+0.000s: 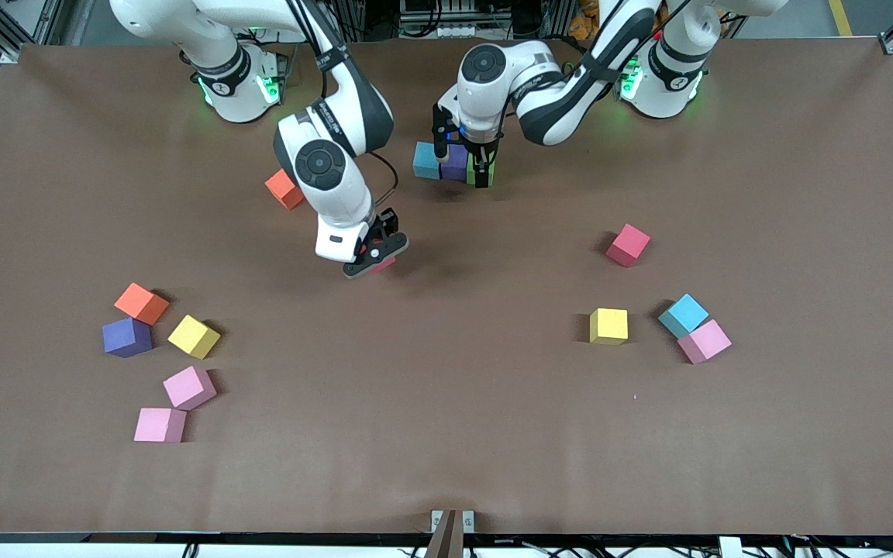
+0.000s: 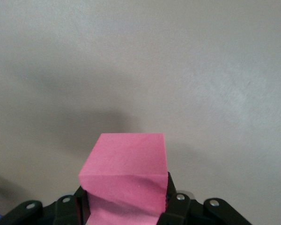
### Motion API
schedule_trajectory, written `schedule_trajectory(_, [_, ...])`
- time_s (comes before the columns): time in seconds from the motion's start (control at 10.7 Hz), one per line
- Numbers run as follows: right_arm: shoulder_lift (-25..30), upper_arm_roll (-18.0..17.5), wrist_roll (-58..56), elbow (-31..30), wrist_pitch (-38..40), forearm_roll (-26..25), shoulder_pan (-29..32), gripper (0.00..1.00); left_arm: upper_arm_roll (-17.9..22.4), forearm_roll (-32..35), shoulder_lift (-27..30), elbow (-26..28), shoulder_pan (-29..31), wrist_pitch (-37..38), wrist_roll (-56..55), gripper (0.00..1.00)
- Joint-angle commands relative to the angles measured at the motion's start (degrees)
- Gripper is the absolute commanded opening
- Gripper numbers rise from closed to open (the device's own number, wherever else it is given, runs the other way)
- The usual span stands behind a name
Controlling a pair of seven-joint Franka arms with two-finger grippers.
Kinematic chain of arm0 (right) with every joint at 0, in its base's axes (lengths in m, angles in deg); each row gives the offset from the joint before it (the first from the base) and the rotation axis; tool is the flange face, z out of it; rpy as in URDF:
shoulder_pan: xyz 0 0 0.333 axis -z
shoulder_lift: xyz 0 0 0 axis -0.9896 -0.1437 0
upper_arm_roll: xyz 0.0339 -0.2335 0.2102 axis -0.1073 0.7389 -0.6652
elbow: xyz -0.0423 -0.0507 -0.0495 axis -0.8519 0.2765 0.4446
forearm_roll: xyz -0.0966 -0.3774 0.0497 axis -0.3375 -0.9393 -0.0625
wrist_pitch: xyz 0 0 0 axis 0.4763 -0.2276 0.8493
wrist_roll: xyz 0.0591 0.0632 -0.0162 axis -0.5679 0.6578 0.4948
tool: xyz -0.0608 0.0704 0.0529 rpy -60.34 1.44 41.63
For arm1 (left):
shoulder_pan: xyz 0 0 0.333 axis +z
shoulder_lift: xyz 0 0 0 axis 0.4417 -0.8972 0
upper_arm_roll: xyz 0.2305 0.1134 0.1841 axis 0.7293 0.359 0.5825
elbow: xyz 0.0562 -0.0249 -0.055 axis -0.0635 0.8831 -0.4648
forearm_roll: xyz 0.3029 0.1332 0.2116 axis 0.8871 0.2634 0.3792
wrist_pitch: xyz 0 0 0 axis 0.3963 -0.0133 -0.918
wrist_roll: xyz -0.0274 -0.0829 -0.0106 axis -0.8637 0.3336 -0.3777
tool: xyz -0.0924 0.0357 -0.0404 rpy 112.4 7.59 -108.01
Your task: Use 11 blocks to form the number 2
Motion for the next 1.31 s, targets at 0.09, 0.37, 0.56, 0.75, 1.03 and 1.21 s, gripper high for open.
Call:
schedule_trajectory(0.09, [-1.4,-0.3,13.1,0.9,-2.5,1.4,-3.6,0.21,-2.1,-2.8,9.0,1.1,3.7,9.3,-5.0,1.0])
schedule_trajectory(0.37, [-3.9,-0.3,18.9,1.0,-5.3,8.3,-7.6,0.19,-2.8,-6.1,15.2,0.6,12.1,19.0,-3.8,1.0])
schedule_trajectory(0.56, [-7.3,-0.3,26.2,3.2,-6.2,8.4,-10.8,0.16,-2.2,-5.8,16.4,0.2,18.7,19.6,-0.5,1.0])
schedule_trajectory(0.75, [-11.6,-1.0,32.9,8.6,-5.1,8.4,-12.3,0.15,4.2,-6.4,16.9,-0.9,21.7,19.7,3.9,1.0])
schedule_trajectory(1.03, [-17.1,-1.9,39.0,17.6,1.8,8.4,-12.5,0.15,11.5,-7.5,18.2,-0.9,23.4,19.7,2.5,1.0])
schedule_trajectory(1.21, [-18.6,-3.8,39.2,18.6,2.1,12.0,-11.7,0.14,16.7,-7.5,17.3,-0.7,23.3,19.0,2.6,1.0])
